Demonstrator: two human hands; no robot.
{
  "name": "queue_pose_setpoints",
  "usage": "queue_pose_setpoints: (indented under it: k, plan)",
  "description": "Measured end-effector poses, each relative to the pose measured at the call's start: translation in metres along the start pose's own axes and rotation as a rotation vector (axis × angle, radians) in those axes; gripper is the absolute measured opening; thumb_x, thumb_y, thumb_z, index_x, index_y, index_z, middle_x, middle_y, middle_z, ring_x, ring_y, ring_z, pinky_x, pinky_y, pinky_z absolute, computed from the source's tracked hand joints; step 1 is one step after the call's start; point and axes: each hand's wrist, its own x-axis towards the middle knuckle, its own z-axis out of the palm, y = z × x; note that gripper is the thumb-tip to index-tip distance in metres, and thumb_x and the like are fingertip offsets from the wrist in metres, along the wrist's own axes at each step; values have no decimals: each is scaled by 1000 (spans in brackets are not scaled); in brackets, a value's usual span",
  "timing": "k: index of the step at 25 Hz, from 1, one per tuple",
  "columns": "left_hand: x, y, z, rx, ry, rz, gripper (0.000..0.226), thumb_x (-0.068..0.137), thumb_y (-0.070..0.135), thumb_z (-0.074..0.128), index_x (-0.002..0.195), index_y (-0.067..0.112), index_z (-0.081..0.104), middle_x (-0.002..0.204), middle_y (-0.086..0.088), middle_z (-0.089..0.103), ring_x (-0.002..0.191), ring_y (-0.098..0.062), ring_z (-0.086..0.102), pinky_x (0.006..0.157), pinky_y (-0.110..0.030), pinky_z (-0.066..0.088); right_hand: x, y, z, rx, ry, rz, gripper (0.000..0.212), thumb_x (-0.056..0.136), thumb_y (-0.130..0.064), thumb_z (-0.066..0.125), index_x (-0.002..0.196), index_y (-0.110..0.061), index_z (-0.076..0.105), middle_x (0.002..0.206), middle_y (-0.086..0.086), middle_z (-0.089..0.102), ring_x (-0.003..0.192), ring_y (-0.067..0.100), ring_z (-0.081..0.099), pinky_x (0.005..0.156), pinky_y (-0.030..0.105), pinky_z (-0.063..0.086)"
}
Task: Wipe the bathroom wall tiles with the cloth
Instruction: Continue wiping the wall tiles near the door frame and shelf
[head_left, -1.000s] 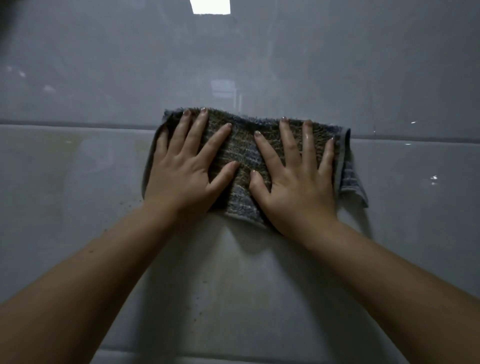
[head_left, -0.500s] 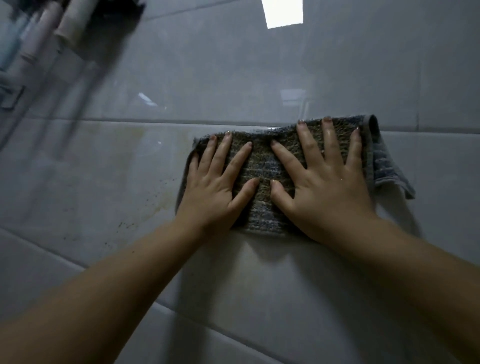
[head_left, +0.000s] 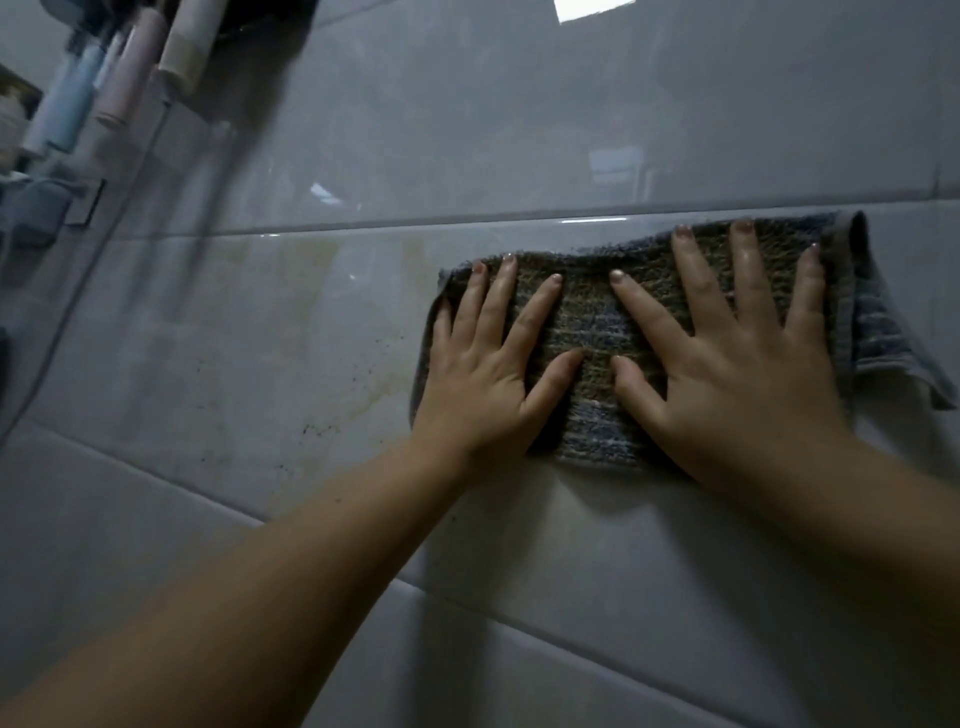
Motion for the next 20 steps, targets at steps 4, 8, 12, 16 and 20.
queue_pose_setpoints:
  k: [4,8,12,16,20]
  plan:
    - [8,-18,1,-5,35,110,68,93,65,24,155,39,19,166,0,8,153,-19,-3,121,-50,1,2,-14,-2,-35,-31,77,67,88,-56,29,150,-30,31,157,19,22,144,45,12,110,70,4]
    - [44,-65,-9,28,36,201,69,91,67,22,154,40,20,166,0,11,153,-21,1,122,-50,3,30,-53,9,-100,-86,204,68,89,-66,19,149,-36,28,160,17,14,146,43,4,110,69,1]
    - [73,-137,-27,56,11,243,71,90,70,18,154,42,18,166,1,9,153,-20,1,121,-52,7,78,-107,25,-83,-115,278,69,87,-68,16,150,-41,22,161,12,10,147,40,0,112,65,-3]
    - [50,-194,-30,36,74,216,67,93,67,23,154,40,23,166,0,12,153,-21,4,120,-54,10,85,-171,40,-65,-87,261,64,88,-62,28,148,-38,31,160,14,18,147,41,8,113,66,2]
    - [2,-210,-22,40,81,286,67,95,65,26,155,35,24,165,-4,12,153,-25,4,120,-57,11,42,-194,35,-102,-116,153,64,89,-61,32,147,-36,34,159,14,20,146,41,11,112,68,7]
